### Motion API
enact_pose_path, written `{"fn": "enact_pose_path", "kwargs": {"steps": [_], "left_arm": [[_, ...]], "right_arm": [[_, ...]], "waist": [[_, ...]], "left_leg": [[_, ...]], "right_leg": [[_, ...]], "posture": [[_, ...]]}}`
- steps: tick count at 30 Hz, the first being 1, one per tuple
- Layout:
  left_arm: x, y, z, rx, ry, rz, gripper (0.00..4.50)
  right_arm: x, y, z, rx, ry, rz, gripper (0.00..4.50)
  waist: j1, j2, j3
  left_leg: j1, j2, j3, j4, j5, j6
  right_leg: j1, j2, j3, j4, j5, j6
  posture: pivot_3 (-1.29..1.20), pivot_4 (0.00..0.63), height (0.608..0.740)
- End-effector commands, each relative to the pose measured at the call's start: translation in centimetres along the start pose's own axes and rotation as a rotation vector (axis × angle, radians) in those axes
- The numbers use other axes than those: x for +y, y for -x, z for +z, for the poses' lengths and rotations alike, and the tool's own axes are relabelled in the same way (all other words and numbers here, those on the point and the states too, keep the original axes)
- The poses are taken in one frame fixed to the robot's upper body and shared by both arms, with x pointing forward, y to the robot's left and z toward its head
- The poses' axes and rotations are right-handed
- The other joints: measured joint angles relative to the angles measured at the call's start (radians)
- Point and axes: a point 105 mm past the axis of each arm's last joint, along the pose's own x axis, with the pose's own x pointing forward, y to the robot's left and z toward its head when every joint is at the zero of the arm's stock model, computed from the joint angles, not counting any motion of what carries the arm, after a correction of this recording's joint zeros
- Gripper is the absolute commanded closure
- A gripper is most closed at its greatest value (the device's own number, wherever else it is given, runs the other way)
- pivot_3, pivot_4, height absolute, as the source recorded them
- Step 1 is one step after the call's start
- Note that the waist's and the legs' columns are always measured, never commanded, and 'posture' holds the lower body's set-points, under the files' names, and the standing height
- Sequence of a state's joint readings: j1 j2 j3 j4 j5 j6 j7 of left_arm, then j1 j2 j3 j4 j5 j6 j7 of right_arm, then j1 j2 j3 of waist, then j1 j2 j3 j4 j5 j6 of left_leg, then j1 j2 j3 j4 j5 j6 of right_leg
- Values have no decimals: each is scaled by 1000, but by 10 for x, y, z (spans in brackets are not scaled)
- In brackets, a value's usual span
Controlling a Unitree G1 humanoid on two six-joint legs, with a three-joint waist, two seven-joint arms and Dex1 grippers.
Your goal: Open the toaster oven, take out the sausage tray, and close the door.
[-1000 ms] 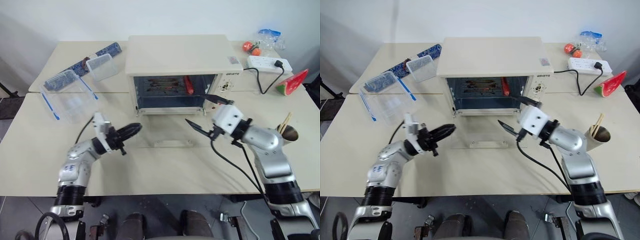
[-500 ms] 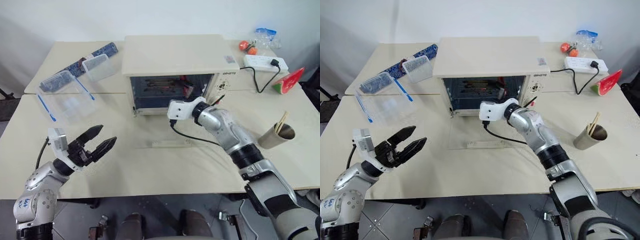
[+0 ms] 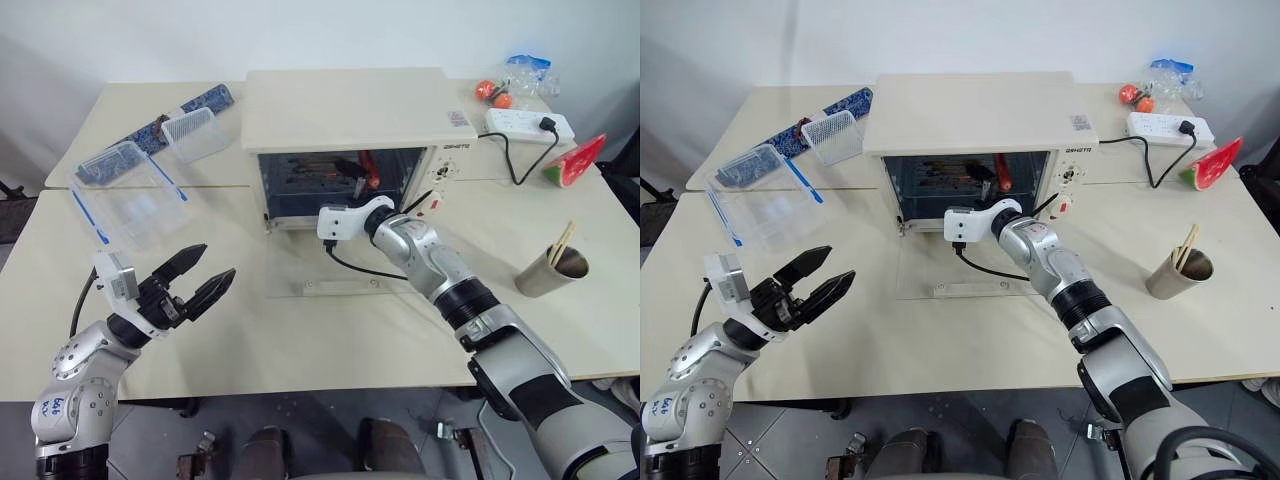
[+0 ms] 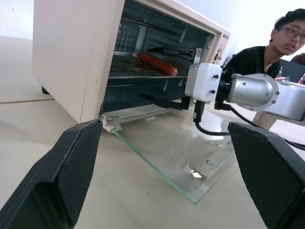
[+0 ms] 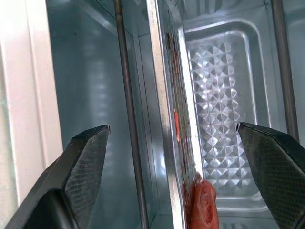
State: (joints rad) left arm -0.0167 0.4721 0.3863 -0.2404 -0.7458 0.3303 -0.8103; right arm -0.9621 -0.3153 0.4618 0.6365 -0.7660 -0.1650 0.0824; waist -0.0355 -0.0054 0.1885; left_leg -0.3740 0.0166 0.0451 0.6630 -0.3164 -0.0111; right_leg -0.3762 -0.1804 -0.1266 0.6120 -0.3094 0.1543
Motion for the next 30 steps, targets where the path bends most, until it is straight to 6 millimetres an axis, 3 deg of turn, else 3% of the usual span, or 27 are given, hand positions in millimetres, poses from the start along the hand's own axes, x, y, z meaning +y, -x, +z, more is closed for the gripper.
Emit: {"fn": "enact_pose_path", "kwargs": {"steps": [1, 2, 5, 16, 21, 30], "left_arm": [[-3, -2, 8, -11, -38, -28, 18], [-3, -3, 8, -9, -37, -32, 18], [-2, -4, 9, -10, -38, -38, 0], [0, -12, 9, -22, -32, -52, 0], [1, -12, 8, -22, -31, -48, 0], [4, -15, 8, -28, -22, -50, 0]], "right_arm": [[-4, -2, 5, -4, 6, -14, 0], [-5, -1, 6, -6, 6, -15, 0], [-6, 0, 6, -7, 10, -20, 621], [-6, 2, 0, 27, 0, -4, 4448], [-9, 5, 6, -3, 9, -3, 4448], [-25, 31, 30, -113, 30, 12, 4448]], "waist": [[0, 0, 0], [0, 0, 0], [0, 0, 0], [0, 0, 0], [0, 0, 0], [0, 0, 0]], "left_leg": [[0, 0, 0, 0, 0, 0], [0, 0, 0, 0, 0, 0], [0, 0, 0, 0, 0, 0], [0, 0, 0, 0, 0, 0], [0, 0, 0, 0, 0, 0], [0, 0, 0, -1, 0, 0]], "right_leg": [[0, 0, 0, 0, 0, 0], [0, 0, 0, 0, 0, 0], [0, 0, 0, 0, 0, 0], [0, 0, 0, 0, 0, 0], [0, 0, 0, 0, 0, 0], [0, 0, -1, -1, 0, 0]], "posture": [[0, 150, 740], [0, 150, 740], [0, 150, 740], [0, 150, 740], [0, 150, 740], [0, 150, 740]]}}
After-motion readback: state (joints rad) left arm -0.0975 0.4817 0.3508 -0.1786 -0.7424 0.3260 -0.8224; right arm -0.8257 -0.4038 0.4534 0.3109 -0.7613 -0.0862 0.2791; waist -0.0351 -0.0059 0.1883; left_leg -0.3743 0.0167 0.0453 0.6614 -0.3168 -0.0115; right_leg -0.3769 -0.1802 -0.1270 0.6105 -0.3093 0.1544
